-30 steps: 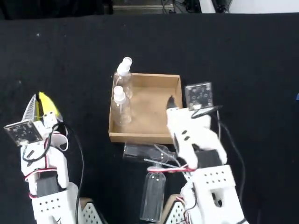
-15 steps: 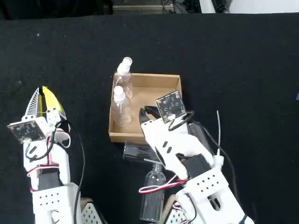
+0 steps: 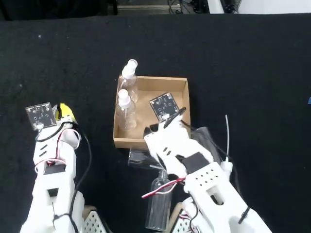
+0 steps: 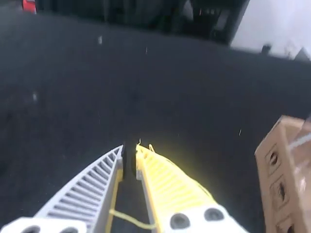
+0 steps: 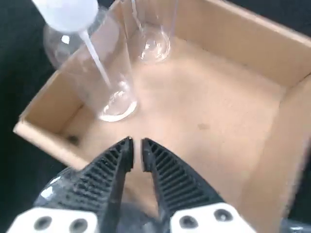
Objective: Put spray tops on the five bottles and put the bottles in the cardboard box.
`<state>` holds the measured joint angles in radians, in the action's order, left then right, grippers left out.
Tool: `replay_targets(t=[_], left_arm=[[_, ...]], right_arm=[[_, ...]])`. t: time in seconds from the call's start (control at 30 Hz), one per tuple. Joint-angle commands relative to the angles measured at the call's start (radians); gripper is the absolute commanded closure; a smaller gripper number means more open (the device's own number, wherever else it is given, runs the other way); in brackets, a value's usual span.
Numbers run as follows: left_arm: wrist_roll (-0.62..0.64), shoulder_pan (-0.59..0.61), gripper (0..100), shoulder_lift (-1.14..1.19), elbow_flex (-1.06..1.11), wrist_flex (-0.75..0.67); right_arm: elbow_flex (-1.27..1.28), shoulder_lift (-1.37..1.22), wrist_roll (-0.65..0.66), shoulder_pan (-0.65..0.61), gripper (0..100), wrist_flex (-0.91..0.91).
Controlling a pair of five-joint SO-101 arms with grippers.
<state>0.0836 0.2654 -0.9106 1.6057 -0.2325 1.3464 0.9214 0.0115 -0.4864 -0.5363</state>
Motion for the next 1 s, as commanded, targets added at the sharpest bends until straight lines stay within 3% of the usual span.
replay_targets(t=[0.0,0.13,0.33,0.77,0.97], left_arm=[[0.008,0.002,97,0.060,-0.073,-0.029],[0.008,0.024,97,0.060,-0.067,-0.029],[0.008,0.018,97,0.069,-0.067,-0.026],[0.008,0.018,97,0.071,-0.065,-0.023],[0.006,0.018,97,0.066,-0.058,-0.025]], right_arm=[[-0.111,-0.001,-0.014,-0.051,98.8,-0.017],[-0.104,-0.008,-0.028,-0.114,98.8,0.034],[-0.093,-0.008,-0.201,-0.121,98.8,0.084],[0.027,-0.008,-0.184,-0.124,98.8,0.295],[0.035,-0.010,-0.178,-0.203,98.8,0.296]])
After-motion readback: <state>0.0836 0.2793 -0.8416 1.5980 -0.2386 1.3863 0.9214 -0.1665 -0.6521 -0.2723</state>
